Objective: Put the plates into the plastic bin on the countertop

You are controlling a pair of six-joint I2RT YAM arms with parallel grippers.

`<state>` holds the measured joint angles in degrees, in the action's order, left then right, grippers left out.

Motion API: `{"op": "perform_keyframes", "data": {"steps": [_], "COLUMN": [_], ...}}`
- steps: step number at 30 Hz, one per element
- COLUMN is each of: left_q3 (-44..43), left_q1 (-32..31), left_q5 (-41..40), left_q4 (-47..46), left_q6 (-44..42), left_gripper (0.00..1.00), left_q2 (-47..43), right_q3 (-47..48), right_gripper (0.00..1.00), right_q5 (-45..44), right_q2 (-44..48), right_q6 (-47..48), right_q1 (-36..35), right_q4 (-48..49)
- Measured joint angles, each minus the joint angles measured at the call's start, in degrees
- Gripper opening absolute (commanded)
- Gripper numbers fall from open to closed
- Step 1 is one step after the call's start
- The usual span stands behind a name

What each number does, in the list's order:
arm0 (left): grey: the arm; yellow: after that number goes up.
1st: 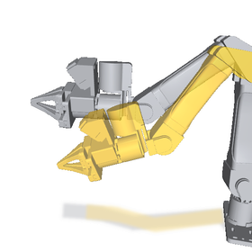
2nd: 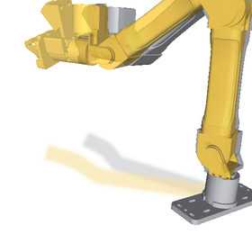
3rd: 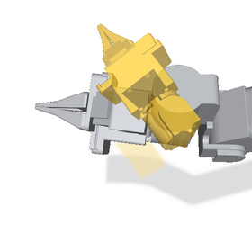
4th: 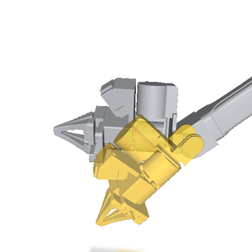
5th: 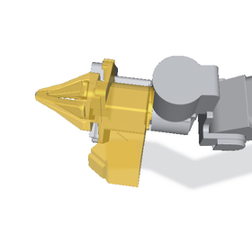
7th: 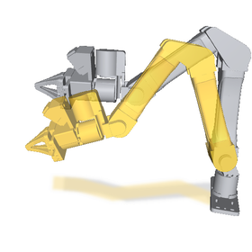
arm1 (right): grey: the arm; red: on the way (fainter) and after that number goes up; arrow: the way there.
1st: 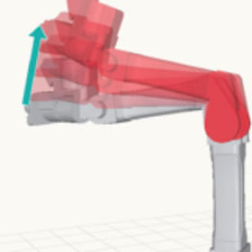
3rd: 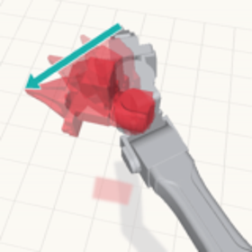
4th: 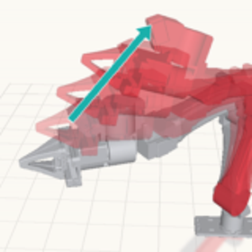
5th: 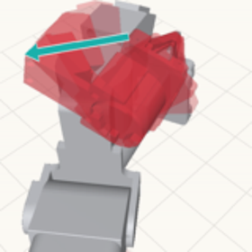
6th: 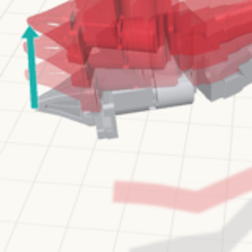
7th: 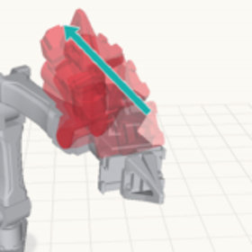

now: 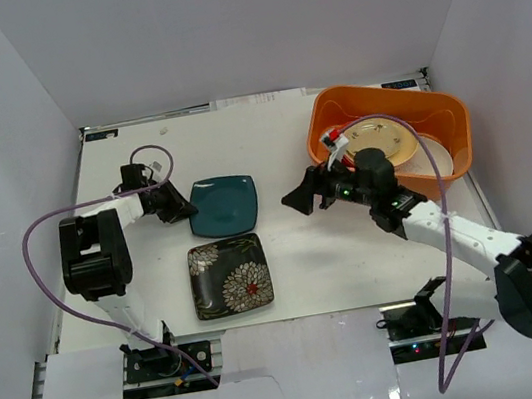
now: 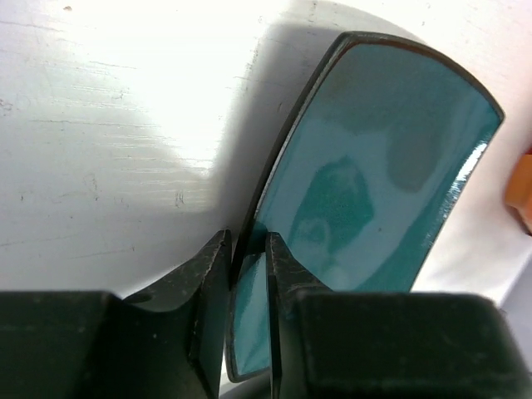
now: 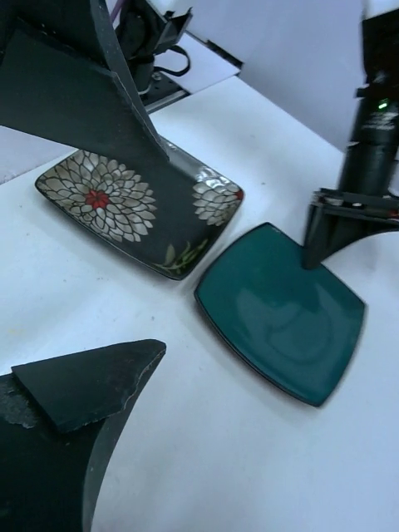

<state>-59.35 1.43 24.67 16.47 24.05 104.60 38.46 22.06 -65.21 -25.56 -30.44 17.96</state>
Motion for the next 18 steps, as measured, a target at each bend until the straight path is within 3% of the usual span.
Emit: {"op": "perform_keyframes", "data": {"steps": [1, 2, 3, 4, 5, 7, 9, 18], "left_q3": [0.09, 0.20, 0.33, 0.39, 0.39, 0.39, 0.33, -0.83], "left_q1": [0.39, 0.76, 1.14, 1.40, 1.53, 1.66, 1.66, 2.05], "left_q5": [1.22, 2.23, 3.17, 3.85, 4.31, 5.51, 6.32, 9.57], "left_q4": [-0.22, -0.44, -0.70, -0.92, -1.09, -1.53, -1.77, -1.92], "left_q6": [0.13, 0.31, 0.42, 0.48, 0.48, 1.11, 1.20, 1.49], "left_gripper": [0.25, 0.28, 0.31, 0.36, 0.45, 0.51, 0.55, 0.54], "left_q2": [0.26, 0.48, 0.70, 0.90, 1.07, 1.18, 1.18, 2.91], "right_q3": [-0.13, -0.20, -0.22, -0.31, -0.44, -0.42, 0.26, 7.96], "right_gripper": [0.89, 0.80, 0.68, 0.40, 0.37, 0.38, 0.46, 0.58], "right_q5": [-0.70, -1.38, -2.62, -4.09, -5.44, -8.37, -10.80, -16.79], "right_q2": [-2.03, -4.59, -7.06, -9.77, -12.02, -16.55, -21.42, -37.97], "right_q6": [-0.39, -0.79, -1.11, -1.73, -1.90, -3.72, -4.79, -9.94], "right_q1": [-1.88, -3.58, -5.18, -6.73, -7.89, -9.55, -10.19, -11.43], "right_q4": [0.90, 1.99, 3.15, 4.11, 4.76, 6.14, 6.99, 11.30]}}
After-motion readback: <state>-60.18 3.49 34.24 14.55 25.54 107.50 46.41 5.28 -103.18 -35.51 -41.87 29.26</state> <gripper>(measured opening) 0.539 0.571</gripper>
